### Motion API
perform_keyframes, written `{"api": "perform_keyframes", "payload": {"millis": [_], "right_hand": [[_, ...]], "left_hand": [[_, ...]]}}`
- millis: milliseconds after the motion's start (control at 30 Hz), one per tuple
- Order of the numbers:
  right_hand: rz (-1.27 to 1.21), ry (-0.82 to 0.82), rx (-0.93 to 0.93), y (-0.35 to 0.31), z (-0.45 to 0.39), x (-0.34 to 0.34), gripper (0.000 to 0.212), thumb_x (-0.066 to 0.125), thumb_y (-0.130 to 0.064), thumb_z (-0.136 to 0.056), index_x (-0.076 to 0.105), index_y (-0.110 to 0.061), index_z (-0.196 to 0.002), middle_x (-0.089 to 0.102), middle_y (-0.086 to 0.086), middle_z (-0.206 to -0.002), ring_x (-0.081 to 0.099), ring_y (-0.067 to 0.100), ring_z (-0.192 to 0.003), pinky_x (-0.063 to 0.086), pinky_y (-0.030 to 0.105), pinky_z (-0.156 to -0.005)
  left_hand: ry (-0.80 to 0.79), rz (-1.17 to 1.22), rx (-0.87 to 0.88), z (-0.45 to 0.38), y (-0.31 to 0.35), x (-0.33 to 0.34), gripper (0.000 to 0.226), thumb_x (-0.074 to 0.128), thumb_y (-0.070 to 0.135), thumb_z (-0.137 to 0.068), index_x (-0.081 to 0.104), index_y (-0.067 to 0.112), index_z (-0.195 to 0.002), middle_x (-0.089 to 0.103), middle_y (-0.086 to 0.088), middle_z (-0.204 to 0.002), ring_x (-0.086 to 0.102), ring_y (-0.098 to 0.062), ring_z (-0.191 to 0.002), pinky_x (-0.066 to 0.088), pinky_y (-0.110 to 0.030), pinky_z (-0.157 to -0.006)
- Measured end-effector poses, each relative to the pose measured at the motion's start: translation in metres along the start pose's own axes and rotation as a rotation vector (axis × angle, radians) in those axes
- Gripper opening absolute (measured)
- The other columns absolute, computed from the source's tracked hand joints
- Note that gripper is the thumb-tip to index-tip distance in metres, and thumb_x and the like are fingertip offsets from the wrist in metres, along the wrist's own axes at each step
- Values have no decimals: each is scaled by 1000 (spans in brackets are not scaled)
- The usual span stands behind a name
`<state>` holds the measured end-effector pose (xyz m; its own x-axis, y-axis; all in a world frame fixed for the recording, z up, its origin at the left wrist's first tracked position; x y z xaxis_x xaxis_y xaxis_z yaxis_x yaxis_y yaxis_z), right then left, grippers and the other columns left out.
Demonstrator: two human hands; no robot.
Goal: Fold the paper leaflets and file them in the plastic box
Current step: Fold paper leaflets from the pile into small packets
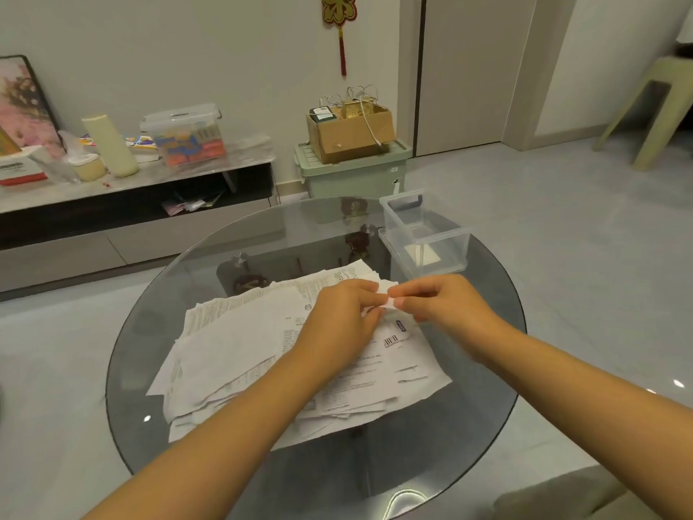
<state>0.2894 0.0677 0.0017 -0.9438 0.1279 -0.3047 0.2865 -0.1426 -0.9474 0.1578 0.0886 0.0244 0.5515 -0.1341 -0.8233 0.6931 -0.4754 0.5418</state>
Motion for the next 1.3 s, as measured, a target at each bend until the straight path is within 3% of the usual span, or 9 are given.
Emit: {"api": "perform_keyframes", "payload": {"millis": [167, 267, 400, 567, 700, 867, 1000, 1167, 1300], "right_hand": [[227, 197, 61, 27, -11, -47, 18, 65, -8, -85, 72, -14, -100, 66, -1, -94, 58, 8, -84, 41, 18, -76], [347, 215, 85, 48, -15, -60, 18, 64, -10, -86, 71, -14, -102, 68, 3, -103, 61, 14, -95, 42, 19, -80], [532, 181, 26, 55, -15, -57, 22, 59, -17, -91, 68, -16, -111, 63, 4, -114, 59, 18, -104, 39, 18, -81], [731, 185, 63, 57, -15, -68, 23, 57, -31, -92, 66, -36, -113, 47, 0, -123, 39, 19, -121, 39, 27, -90], [757, 152, 73, 56, -16, -67, 29, 53, -22, -95, 64, -37, -116, 45, 1, -125, 37, 20, -123, 37, 26, -92], [763, 178, 0, 42, -10, -67, 31, 48, -18, -96, 64, -35, -117, 47, 4, -115, 39, 22, -117, 34, 23, -89], [743, 227, -83, 21, 0, -63, 26, 52, -24, -95, 66, -30, -115, 49, 3, -117, 40, 21, -117, 37, 26, -96], [683, 128, -140, 15, 6, -37, 22, 58, -24, -91, 69, -31, -109, 49, -1, -105, 43, 17, -115, 37, 23, -90], [673, 38, -190, 12, 12, -9, 21, 62, -29, -88, 70, -34, -106, 52, -5, -99, 47, 16, -109, 44, 29, -91]], "left_hand": [[-193, -99, 117, -25, 36, 55, 31, 48, 17, -95, 64, 17, -121, 40, -2, -148, 40, -21, -133, 33, -31, -109], [-274, -159, 162, -31, 44, 83, 35, 44, 16, -94, 61, 17, -124, 34, -3, -151, 40, -25, -133, 32, -32, -109], [-296, -397, 264, -30, 46, 99, 41, 35, 25, -98, 45, 23, -138, 27, -3, -154, 37, -20, -133, 14, -33, -113], [-393, -559, 254, -24, 30, 104, 50, 24, 39, -101, 17, 29, -150, 6, 3, -159, -3, -22, -147, 5, -44, -115], [-477, -502, 204, -23, 27, 106, 54, 22, 46, -100, 11, 29, -150, -1, 4, -159, -12, -15, -145, -4, -48, -116], [-366, -418, 222, -19, 38, 87, 57, 28, 44, -100, 10, 26, -151, 0, 4, -159, -9, -10, -145, -10, -41, -114], [-287, -394, 156, -11, 33, 47, 51, 32, 41, -100, 25, 26, -148, 8, 3, -159, 1, -11, -146, -6, -40, -117], [-399, -437, 23, 24, 10, 19, 51, 36, 45, -98, 31, 27, -145, 16, -1, -158, 17, -19, -144, 4, -38, -117], [-477, -458, -6, 51, -13, 19, 70, 44, 51, -92, 12, 28, -150, 0, -3, -159, 1, -20, -146, 1, -36, -116]]}}
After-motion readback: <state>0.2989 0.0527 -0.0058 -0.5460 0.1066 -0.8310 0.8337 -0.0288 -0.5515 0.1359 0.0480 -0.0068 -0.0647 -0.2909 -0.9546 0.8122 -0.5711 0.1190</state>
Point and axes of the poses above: each hand's wrist, its own z-axis away from the middle knuckle, its own x-axis out of the palm, y = z × x, the point moved 8 cm from there along -z, towards the middle knuckle
